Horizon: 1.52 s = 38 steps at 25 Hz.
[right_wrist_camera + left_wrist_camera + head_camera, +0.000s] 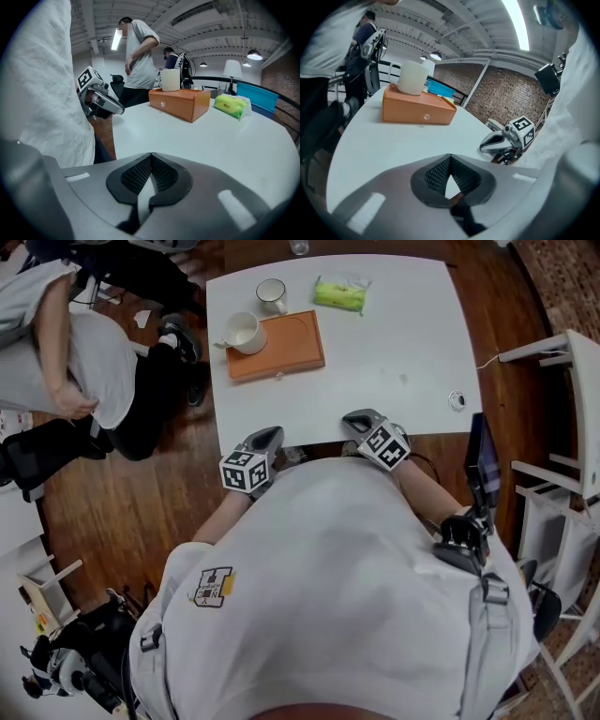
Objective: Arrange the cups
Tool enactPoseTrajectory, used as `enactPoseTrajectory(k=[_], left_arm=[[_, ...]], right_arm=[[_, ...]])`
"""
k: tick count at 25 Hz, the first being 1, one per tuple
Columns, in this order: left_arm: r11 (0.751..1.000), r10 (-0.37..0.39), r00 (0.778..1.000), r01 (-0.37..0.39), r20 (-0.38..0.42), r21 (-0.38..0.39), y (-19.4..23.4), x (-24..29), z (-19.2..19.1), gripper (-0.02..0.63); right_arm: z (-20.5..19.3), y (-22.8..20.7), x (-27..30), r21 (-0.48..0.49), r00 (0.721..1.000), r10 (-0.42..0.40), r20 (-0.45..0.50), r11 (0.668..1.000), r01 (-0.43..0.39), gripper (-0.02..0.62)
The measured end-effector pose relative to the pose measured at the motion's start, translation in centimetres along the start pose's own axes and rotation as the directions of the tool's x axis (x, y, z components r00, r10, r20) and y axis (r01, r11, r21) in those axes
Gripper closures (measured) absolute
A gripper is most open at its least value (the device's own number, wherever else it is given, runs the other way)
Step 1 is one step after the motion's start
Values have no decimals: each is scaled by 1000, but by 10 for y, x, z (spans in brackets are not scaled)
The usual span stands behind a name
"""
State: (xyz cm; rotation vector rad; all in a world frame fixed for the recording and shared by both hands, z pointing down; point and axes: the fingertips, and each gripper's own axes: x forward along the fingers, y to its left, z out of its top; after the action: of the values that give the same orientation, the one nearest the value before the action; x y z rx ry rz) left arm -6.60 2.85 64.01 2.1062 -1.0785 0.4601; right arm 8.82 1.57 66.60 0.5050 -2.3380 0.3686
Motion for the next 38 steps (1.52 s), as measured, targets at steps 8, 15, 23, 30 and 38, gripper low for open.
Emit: enactPoseTrajectory(k=[8,15,23,30,38], left_arm=[[1000,-3,1000,3,7,1,-1,-1,3,606],[1000,-11,1000,11,19,-11,0,-2,5,606],[1000,-18,1000,18,23,-10,0,-3,7,606],[1000,-12,1000,13,18,-14,2,-11,8,606],[997,50,998,-48,32,-63,29,-21,7,606]], right_arm=[[0,-1,-1,4,1000,-4,2,1000,4,595],[0,-1,-2,5,1000,-6,-2,1000,6,595],[0,-7,-6,32,1000,-5,1,999,5,595],[58,-86,-34,107,982,-139,127,986,126,595],[157,-191,-14,85,962,-219,163,974,208,576]])
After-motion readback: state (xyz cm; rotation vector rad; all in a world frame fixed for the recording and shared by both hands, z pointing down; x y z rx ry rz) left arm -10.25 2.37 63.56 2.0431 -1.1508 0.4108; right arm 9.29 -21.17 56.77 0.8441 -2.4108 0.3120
